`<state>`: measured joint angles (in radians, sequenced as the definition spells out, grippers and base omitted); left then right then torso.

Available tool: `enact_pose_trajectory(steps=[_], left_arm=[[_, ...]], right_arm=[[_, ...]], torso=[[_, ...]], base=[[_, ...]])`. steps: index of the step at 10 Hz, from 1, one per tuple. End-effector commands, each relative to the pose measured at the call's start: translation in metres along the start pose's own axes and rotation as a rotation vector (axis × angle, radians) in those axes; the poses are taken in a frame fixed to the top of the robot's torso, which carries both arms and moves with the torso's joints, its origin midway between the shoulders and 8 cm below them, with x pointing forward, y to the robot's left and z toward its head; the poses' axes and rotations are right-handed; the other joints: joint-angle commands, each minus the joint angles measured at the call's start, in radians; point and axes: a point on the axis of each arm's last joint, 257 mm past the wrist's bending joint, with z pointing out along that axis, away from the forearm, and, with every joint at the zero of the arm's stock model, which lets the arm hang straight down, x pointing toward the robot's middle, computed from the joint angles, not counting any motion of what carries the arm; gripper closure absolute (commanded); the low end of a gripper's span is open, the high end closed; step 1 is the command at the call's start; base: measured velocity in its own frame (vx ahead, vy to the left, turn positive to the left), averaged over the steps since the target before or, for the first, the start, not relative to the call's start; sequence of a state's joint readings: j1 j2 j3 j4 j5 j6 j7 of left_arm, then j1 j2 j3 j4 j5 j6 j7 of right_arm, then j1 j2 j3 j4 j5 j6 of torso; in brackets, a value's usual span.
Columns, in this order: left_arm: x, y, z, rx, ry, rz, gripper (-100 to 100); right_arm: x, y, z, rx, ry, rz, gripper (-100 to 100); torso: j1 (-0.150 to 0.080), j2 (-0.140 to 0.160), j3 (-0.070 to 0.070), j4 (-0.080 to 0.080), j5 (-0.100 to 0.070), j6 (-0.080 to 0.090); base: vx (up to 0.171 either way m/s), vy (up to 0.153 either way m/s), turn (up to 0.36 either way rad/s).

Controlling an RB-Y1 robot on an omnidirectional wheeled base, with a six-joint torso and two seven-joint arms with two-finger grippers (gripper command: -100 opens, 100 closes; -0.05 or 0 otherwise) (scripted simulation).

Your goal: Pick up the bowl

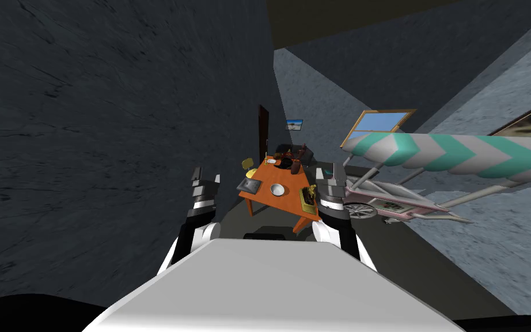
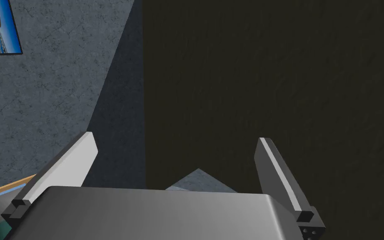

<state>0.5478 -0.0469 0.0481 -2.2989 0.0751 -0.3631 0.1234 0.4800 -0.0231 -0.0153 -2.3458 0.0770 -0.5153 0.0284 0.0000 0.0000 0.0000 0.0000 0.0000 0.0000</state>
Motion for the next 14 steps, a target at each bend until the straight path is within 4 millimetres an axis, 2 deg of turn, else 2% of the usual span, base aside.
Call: enact_pose_trajectory(steps=[1,4,7,10,14], left_arm=[[0.0,0.0,0.0,0.0,0.0,0.0,0],[0.0,0.0,0.0,0.0,0.0,0.0,0],[0.0,0.0,0.0,0.0,0.0,0.0,0],[0.0,0.0,0.0,0.0,0.0,0.0,0],[0.0,0.0,0.0,0.0,0.0,0.0,0]], right_arm=[[0.002,-0.003,-0.002,0.004,0.046,-0.048,-100],[0.003,-0.012,-0.009,0.021,0.116,-0.143,-100],[0.004,-0.03,-0.02,0.052,0.204,-0.27,-100],[0.002,-0.057,-0.037,0.097,0.314,-0.421,-100],[-0.004,-0.107,-0.072,0.173,0.498,-0.643,-100]], torso=[[0.0,0.0,0.0,0.0,0.0,0.0],[0.006,0.002,0.001,0.0,0.001,0.0],[0.008,0.002,0.001,0.0,0.002,0.0],[0.008,0.001,0.001,0.0,0.002,0.0],[0.01,0.001,0.0,0.0,0.002,0.0]], base=[[-0.021,0.041,0.058],[-0.029,0.104,0.068],[-0.036,0.119,0.094],[-0.015,0.135,0.14],[0.0,0.161,0.165]])
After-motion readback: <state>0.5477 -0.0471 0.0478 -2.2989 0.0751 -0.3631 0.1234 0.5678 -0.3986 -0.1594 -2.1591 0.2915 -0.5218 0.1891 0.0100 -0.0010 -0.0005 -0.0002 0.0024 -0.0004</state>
